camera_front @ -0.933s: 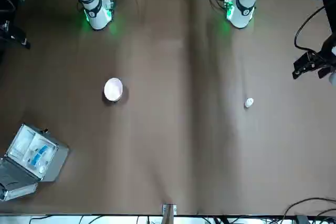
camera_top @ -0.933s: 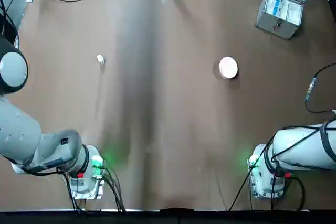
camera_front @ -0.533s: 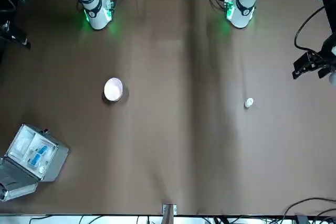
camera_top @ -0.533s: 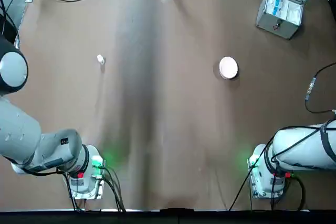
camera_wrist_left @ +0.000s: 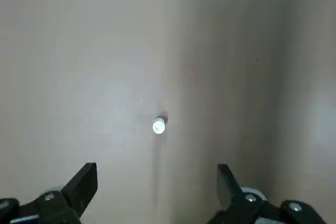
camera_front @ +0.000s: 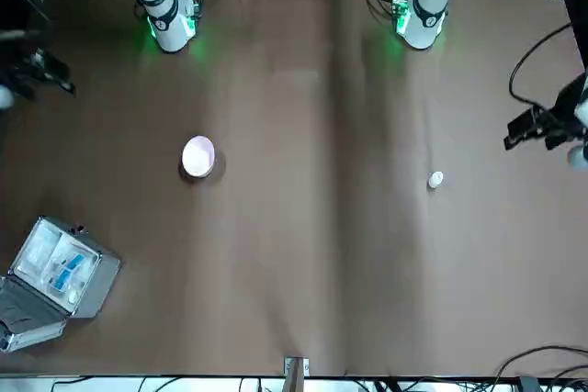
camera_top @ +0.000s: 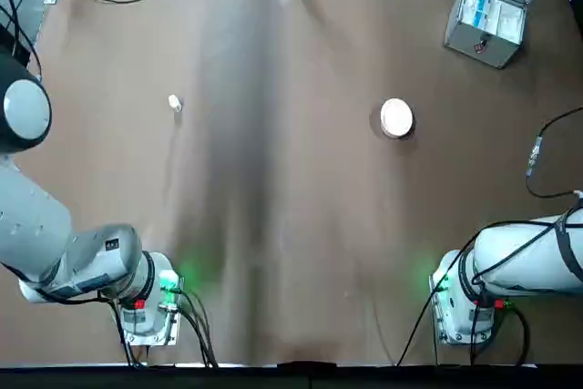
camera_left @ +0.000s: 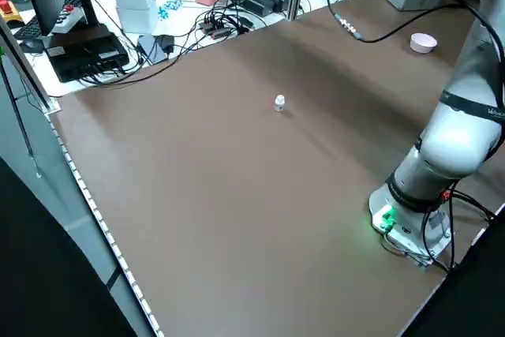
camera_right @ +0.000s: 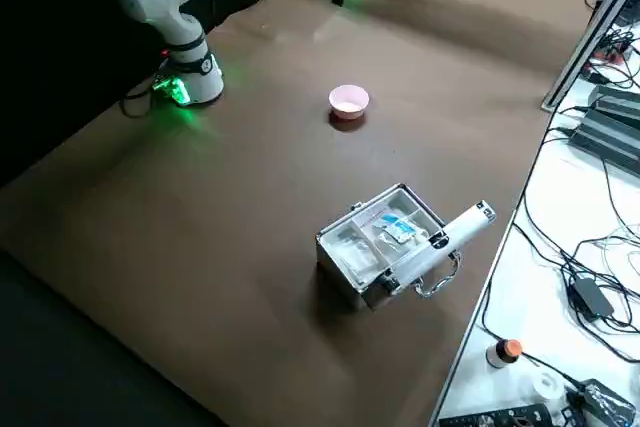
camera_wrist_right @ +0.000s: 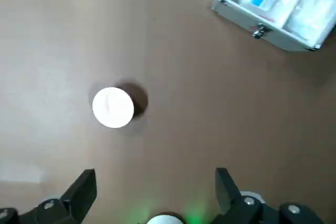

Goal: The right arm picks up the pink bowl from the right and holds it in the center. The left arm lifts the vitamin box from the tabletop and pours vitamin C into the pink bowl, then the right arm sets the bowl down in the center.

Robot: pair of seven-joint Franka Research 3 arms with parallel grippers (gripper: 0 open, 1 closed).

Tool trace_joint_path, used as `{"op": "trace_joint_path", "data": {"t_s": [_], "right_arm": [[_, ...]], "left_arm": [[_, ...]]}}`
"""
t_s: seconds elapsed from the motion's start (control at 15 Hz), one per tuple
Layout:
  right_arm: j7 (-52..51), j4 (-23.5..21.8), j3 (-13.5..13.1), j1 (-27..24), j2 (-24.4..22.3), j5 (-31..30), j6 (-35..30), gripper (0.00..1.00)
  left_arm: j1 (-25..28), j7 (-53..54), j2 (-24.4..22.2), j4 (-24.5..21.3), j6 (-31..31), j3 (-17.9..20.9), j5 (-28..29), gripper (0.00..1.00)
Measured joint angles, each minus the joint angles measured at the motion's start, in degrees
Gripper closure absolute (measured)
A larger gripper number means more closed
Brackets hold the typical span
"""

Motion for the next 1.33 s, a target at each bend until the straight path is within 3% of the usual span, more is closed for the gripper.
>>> {"op": "trace_joint_path", "data": {"t_s": [0.2, 0.47, 0.53, 0.67, 1.07, 1.33], "right_arm": [[0.0, -7.2, 0.1, 1.2, 0.5, 0.6, 7.0, 0.0], [0.0, -16.2, 0.0, 2.1, 0.9, 2.7, 15.5, 0.01], [0.0, -21.4, 0.1, 3.6, 1.3, 3.1, 20.6, 0.01], [0.0, -26.3, 0.1, 5.1, 2.5, 3.2, 26.1, 0.03], [0.1, -30.1, 0.2, 6.6, 9.6, 5.9, 32.1, 0.18], [0.1, -33.6, 0.2, 7.1, 11.7, 5.9, 37.5, 0.26]], "left_arm": [[1.0, 2.4, 4.1, -0.1, 1.3, 0.1, -0.2, 0.0], [5.4, 14.6, 8.6, -0.1, 4.2, 0.3, -3.8, 0.0], [6.9, 19.4, 9.7, -0.1, 4.5, 0.3, -5.6, 0.0], [8.2, 25.0, 10.7, -0.1, 4.6, 0.3, -8.2, 0.0], [17.7, 46.4, 19.0, -0.6, 5.1, 0.5, -22.9, 0.0], [21.4, 58.1, 24.9, -0.6, 5.2, 0.5, -29.5, 0.0]]}}
